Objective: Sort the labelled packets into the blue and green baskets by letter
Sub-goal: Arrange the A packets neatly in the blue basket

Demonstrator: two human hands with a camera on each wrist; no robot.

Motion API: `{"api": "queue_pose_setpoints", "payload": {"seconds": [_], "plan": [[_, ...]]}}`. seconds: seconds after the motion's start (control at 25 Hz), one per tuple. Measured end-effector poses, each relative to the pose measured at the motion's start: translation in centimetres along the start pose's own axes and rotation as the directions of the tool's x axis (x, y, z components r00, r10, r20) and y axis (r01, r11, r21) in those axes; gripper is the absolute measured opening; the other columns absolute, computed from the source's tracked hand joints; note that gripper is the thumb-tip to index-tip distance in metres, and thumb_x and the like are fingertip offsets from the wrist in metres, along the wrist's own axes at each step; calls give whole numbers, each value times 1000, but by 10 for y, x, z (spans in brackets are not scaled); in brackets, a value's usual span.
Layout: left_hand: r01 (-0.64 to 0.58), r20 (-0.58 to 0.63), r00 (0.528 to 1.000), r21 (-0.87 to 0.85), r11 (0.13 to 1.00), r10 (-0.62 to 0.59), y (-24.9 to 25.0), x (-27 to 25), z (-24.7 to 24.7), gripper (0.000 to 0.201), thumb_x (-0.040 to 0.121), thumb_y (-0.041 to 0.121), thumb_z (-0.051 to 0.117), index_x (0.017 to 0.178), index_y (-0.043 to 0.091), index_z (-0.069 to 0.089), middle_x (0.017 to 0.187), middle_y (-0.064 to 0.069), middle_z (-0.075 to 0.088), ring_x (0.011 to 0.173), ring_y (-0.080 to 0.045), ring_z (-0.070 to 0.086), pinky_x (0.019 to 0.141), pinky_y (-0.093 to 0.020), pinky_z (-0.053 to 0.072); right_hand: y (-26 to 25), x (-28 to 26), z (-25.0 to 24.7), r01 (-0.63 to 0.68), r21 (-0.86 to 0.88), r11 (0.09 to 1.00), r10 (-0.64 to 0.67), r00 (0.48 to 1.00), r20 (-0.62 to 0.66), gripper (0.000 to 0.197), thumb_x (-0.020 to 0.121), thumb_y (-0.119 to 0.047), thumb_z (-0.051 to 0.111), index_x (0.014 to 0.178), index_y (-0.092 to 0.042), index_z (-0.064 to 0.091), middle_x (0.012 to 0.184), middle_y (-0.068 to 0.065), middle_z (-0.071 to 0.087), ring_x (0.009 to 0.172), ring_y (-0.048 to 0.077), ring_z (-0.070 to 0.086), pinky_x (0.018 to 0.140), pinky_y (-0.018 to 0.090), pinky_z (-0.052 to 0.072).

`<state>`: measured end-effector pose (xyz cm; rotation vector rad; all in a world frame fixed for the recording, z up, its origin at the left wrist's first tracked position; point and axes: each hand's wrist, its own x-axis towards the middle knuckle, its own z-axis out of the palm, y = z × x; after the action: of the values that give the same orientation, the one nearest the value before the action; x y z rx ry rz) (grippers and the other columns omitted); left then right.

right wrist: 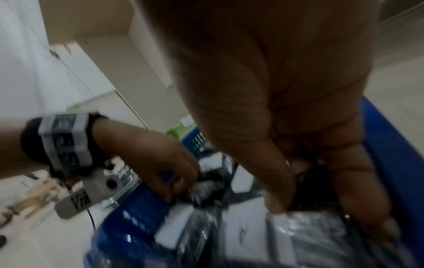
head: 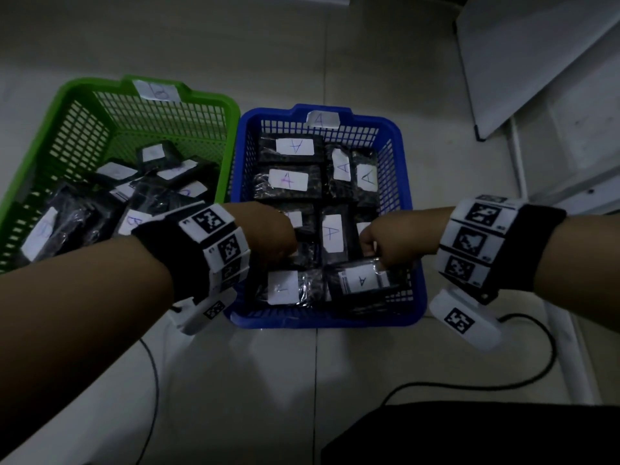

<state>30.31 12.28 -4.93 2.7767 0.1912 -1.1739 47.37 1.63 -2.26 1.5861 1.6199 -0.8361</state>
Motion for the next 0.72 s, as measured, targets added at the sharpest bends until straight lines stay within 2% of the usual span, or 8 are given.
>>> {"api": "queue_pose_setpoints", "payload": {"seconds": [0.08, 0.16, 0.32, 0.4, 0.48, 0.52, 0.64, 0.72], "plan": [[45, 16, 999, 13, 999, -46, -2, 2, 2, 20, 91, 22, 50, 109, 16, 59, 111, -5, 61, 101, -26, 59, 79, -34, 46, 0, 5, 12, 12, 74, 997, -5, 995, -96, 27, 86, -19, 64, 110, -6, 62, 113, 6, 65, 94, 19, 58, 71, 23, 40], [56, 36, 998, 28, 998, -57, -6, 4, 5, 23, 91, 24, 52, 112, 15, 56, 112, -6, 60, 101, -25, 58, 80, -36, 48, 1, 5, 24, 38, 170, 985, -3, 980, -200, 28, 80, -20, 72, 102, -6, 63, 100, 4, 65, 91, 19, 59, 75, 25, 44], [34, 39, 999, -3, 999, -34, -8, 2, 4, 25, 90, 23, 54, 113, 13, 56, 114, -6, 59, 101, -25, 58, 76, -32, 46, -2, 4, 37, 115, 138, 984, -69, 952, -299, 19, 80, -17, 71, 92, -7, 60, 89, 5, 59, 82, 12, 48, 67, 21, 34], [9, 18, 1000, -68, 998, -8, -14, 0, 1, 21, 88, 23, 58, 107, 13, 60, 112, -5, 61, 99, -22, 58, 74, -28, 42, -2, 5, 32, 128, 86, 988, -98, 952, -291, 15, 83, -15, 66, 96, -7, 63, 90, 2, 53, 89, 15, 51, 69, 22, 31], [-24, -34, 999, -165, 986, 19, -20, -4, -2, 16, 84, 20, 62, 100, 18, 65, 106, 0, 67, 93, -15, 60, 73, -24, 43, 1, 0, 18, 139, 108, 984, -101, 948, -303, 19, 85, -19, 65, 101, -10, 68, 95, 2, 63, 94, 18, 58, 72, 24, 40], [-42, -56, 998, -235, 971, 30, -22, -7, -4, 16, 83, 17, 61, 97, 21, 68, 102, 4, 69, 89, -11, 61, 72, -21, 45, 2, -3, 10, 150, 161, 976, -97, 950, -297, 20, 83, -26, 68, 99, -13, 68, 93, 0, 67, 89, 16, 60, 71, 24, 44], [-103, -79, 994, -386, 917, 78, -17, -11, -7, 26, 84, 13, 59, 100, 29, 72, 93, 15, 69, 78, 0, 59, 67, -6, 40, -4, -13, 3, 224, 263, 938, -200, 973, -115, 34, 71, -46, 76, 94, -23, 67, 78, -14, 65, 75, 5, 59, 69, 22, 48], [-119, -20, 992, -417, 901, 121, -11, -8, -2, 29, 84, 12, 60, 105, 29, 72, 92, 17, 66, 72, 7, 55, 72, -7, 40, -11, -12, 9, 273, 226, 935, -273, 961, -31, 33, 76, -43, 73, 105, -28, 67, 92, -15, 69, 84, 4, 60, 78, 23, 48]]}}
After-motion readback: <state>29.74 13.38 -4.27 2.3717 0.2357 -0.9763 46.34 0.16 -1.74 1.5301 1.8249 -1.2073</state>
